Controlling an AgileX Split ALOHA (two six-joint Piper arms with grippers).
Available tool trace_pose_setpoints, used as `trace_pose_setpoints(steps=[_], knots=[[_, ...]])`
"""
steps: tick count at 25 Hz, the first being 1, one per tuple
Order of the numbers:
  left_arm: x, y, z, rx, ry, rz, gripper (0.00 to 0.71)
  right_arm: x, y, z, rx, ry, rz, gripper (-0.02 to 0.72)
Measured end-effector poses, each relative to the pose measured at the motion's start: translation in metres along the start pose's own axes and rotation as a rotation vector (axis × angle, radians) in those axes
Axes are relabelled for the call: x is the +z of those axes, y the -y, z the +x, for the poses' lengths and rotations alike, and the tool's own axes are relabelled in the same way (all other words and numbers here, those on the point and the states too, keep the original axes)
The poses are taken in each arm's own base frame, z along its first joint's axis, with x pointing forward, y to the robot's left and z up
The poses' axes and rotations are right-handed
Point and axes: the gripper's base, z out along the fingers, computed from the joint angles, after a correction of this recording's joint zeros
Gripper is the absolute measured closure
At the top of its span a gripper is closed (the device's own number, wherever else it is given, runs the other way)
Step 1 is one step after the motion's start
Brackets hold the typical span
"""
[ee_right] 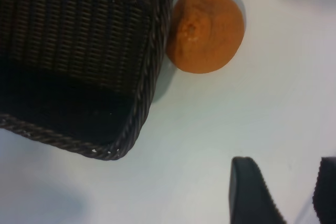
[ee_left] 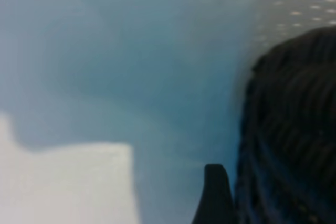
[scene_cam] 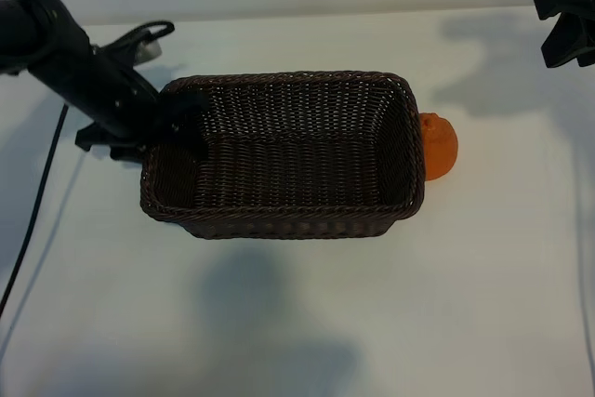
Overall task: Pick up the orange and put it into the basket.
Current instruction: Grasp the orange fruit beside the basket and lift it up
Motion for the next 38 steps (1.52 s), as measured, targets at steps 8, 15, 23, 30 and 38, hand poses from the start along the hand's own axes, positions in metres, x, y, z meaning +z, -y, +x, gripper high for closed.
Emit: trace_pose_setpoints(steps=[8, 15, 23, 30, 38], knots=[[-0.035, 0.018, -0.009, 0.054, -0.122, 0.01, 0.135, 0.0, 0.0, 0.0, -0.001, 0.0, 0.0, 0.376], [-0.075, 0.029, -0.014, 0.103, -0.079, -0.049, 0.135, 0.0, 0.0, 0.0, -0.001, 0.0, 0.0, 0.376], [-0.122, 0.041, 0.0, 0.154, 0.044, -0.083, 0.135, 0.0, 0.0, 0.0, -0.001, 0.0, 0.0, 0.376], [-0.138, 0.046, 0.007, 0.17, 0.087, -0.08, 0.135, 0.0, 0.0, 0.0, -0.001, 0.0, 0.0, 0.376], [-0.172, 0.056, 0.036, 0.199, 0.17, -0.073, 0.135, 0.0, 0.0, 0.0, -0.002, 0.0, 0.001, 0.376]])
